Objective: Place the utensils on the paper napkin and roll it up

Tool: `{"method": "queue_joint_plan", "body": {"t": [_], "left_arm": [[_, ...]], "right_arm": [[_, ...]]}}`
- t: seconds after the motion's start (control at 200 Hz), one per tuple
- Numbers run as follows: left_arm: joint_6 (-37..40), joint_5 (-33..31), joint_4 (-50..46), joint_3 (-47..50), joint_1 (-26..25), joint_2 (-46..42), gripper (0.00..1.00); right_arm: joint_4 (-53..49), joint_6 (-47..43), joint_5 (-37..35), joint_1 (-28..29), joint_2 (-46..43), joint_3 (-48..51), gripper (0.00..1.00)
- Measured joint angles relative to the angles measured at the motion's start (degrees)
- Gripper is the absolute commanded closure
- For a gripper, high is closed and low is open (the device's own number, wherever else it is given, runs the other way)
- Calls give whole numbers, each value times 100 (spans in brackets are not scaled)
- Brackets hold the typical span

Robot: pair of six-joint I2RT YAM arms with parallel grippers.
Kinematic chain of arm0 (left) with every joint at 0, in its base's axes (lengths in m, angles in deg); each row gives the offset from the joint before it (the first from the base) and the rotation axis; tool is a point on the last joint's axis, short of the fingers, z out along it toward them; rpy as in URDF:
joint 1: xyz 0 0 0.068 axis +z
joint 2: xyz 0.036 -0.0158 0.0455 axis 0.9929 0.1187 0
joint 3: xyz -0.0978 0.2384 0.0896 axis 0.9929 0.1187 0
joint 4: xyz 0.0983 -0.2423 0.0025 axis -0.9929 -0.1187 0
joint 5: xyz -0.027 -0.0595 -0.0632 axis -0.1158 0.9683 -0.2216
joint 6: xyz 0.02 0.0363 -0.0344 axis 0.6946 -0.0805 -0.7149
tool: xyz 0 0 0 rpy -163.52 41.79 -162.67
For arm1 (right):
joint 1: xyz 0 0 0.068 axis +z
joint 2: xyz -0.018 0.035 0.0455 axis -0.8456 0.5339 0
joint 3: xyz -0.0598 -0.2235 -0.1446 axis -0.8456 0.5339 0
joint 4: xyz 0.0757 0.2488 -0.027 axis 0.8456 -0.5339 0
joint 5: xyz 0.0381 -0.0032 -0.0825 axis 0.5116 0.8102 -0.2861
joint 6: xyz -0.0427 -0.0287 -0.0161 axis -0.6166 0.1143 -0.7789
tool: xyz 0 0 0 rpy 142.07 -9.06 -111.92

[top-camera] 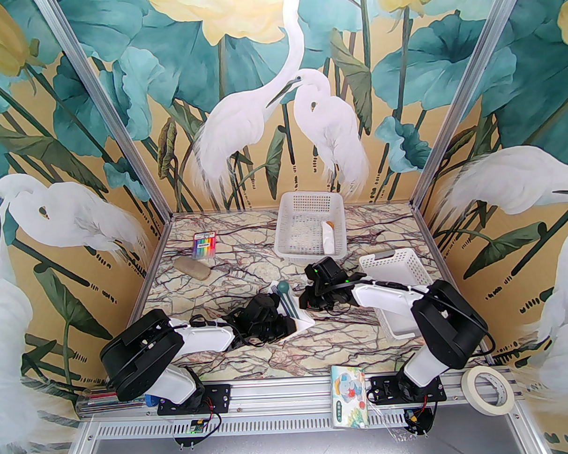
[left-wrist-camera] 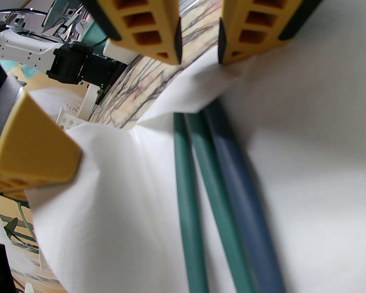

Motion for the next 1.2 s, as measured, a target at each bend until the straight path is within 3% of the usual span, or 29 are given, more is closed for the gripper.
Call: {"method": "queue_joint_plan", "body": {"t": [0.525,1.2], "left_arm": [[0,0,-13,-7,0,35,75],[0,0,-15,-11,0,35,74]], "right_arm": [[503,431,173,273,361,0,91],[-385,-455,-857,72,240,-13,44]]}}
